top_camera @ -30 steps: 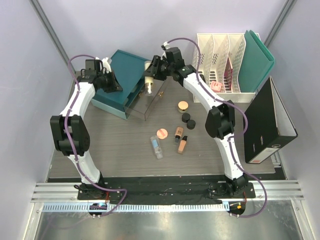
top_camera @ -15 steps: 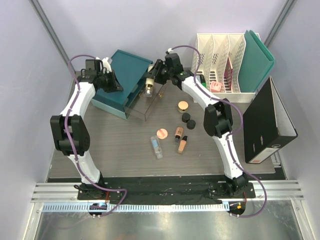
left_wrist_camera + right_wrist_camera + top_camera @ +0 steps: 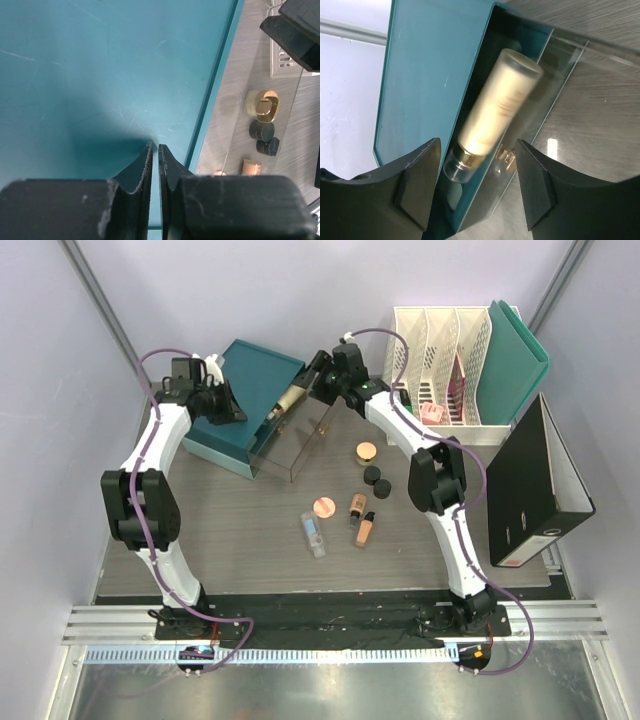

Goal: Organize the makeup

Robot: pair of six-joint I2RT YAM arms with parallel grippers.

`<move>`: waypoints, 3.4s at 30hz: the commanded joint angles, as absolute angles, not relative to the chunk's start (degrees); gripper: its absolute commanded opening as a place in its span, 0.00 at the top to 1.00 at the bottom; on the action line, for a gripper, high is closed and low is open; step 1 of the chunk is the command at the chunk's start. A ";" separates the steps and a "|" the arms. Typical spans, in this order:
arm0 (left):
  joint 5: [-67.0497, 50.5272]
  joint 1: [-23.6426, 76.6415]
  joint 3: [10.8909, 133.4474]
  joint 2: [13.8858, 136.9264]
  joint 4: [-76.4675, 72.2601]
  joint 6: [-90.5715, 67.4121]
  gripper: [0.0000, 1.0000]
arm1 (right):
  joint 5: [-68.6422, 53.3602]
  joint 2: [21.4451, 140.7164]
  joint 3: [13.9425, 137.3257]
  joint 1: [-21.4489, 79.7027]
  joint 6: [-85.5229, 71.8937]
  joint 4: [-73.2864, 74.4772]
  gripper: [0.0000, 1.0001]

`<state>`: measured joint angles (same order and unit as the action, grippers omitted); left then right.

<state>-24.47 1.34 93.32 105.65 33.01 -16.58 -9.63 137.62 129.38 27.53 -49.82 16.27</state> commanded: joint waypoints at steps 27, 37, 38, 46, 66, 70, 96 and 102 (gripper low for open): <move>-22.06 1.32 92.28 109.42 40.87 -15.47 0.87 | -3.95 97.38 83.33 26.19 -18.27 44.64 0.20; -22.50 1.32 91.76 109.95 41.04 -15.38 0.86 | -12.03 103.00 80.50 26.37 -21.27 45.18 0.21; -22.59 1.41 91.58 109.86 41.04 -15.29 0.86 | -12.56 104.40 81.20 26.28 -21.44 45.18 0.22; -23.73 1.41 90.35 109.95 39.38 -16.87 0.86 | -15.03 112.05 82.18 26.54 -22.59 45.62 0.28; -22.76 1.41 90.70 110.30 39.90 -16.44 0.85 | -20.12 108.02 94.21 26.46 -21.88 41.50 0.99; -23.11 1.41 90.88 110.57 39.90 -16.61 0.85 | -23.55 108.28 100.88 25.84 -23.73 37.80 0.99; -24.35 1.32 91.84 111.00 38.94 -18.63 0.84 | -28.76 135.25 128.84 26.72 -45.79 11.16 0.95; -24.26 1.41 92.28 111.01 39.20 -18.54 0.83 | -25.76 137.55 130.43 27.07 -45.44 11.86 0.66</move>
